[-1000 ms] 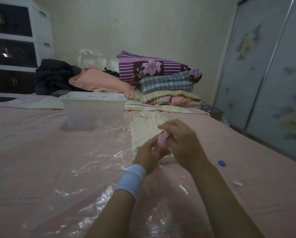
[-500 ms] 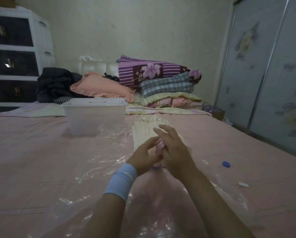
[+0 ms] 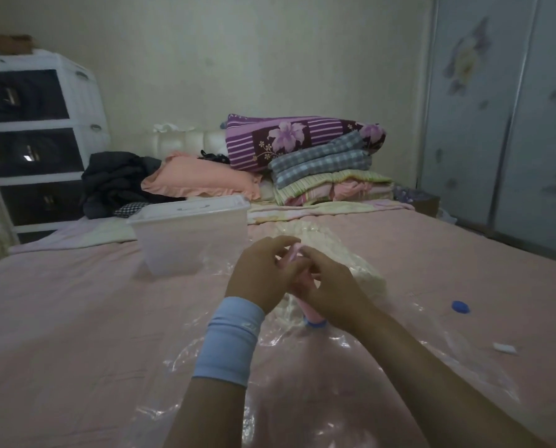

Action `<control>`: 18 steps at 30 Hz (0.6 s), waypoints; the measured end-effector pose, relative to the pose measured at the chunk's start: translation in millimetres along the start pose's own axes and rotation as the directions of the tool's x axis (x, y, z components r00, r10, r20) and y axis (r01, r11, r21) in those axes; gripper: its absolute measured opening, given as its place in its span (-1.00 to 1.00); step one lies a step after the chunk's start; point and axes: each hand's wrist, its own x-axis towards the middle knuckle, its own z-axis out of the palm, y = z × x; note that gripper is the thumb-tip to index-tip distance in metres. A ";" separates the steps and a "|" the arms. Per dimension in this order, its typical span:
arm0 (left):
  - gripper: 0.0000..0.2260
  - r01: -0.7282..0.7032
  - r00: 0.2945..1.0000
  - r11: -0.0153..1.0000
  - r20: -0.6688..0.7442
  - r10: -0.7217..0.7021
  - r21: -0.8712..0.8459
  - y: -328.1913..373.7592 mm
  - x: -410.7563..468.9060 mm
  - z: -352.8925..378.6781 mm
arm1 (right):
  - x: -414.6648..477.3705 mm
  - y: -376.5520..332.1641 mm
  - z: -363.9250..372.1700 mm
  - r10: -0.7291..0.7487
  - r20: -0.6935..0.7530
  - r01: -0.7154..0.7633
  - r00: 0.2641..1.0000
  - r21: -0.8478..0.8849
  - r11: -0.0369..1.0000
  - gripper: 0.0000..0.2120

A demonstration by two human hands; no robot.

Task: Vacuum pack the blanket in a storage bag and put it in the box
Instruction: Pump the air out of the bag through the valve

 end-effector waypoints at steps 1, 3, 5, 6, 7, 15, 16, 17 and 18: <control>-0.79 -0.015 1.000 0.999 -0.018 0.016 0.032 -1.8 1.8 -0.1 | 0.3 2.0 1.8 -0.022 -0.007 0.022 1.000 -0.007 1.000 -0.46; -0.82 -0.016 1.000 0.996 -0.017 0.018 0.083 -3.2 5.2 0.5 | 1.8 5.3 4.5 -0.034 -0.019 0.034 0.999 -0.003 0.999 -0.57; -0.85 -0.043 0.998 0.981 -0.047 0.052 0.187 0.7 5.8 -0.2 | 5.0 6.9 7.7 -0.029 -0.028 0.029 0.999 0.001 1.000 -0.63; -0.86 -0.081 0.989 0.968 -0.101 0.107 0.239 3.4 5.0 -2.2 | 5.6 7.2 10.0 -0.028 -0.032 0.027 0.999 -0.008 1.000 -0.63; -0.87 -0.117 0.969 0.952 -0.176 0.171 0.282 6.9 4.1 -6.2 | 6.9 8.2 12.6 -0.025 -0.033 0.025 0.999 -0.022 0.999 -0.62; -0.86 -0.196 0.684 0.951 -0.661 0.309 0.241 -2.7 -3.0 -59.2 | 7.0 3.2 26.4 -0.036 0.068 0.041 0.997 -0.081 0.996 -0.50; -0.85 -0.204 0.684 0.954 -0.665 0.299 0.219 -5.1 -1.9 -57.9 | 8.5 0.5 25.9 -0.039 0.070 0.045 0.997 -0.081 0.996 -0.52; -0.84 -0.208 0.713 0.958 -0.639 0.288 0.198 -9.7 -2.8 -51.1 | 8.9 1.0 26.7 -0.038 0.071 0.043 0.997 -0.082 0.996 -0.52; -0.82 -0.215 0.768 0.960 -0.576 0.280 0.180 -12.2 -3.2 -42.4 | 10.3 0.0 26.3 -0.034 0.066 0.039 0.997 -0.082 0.996 -0.53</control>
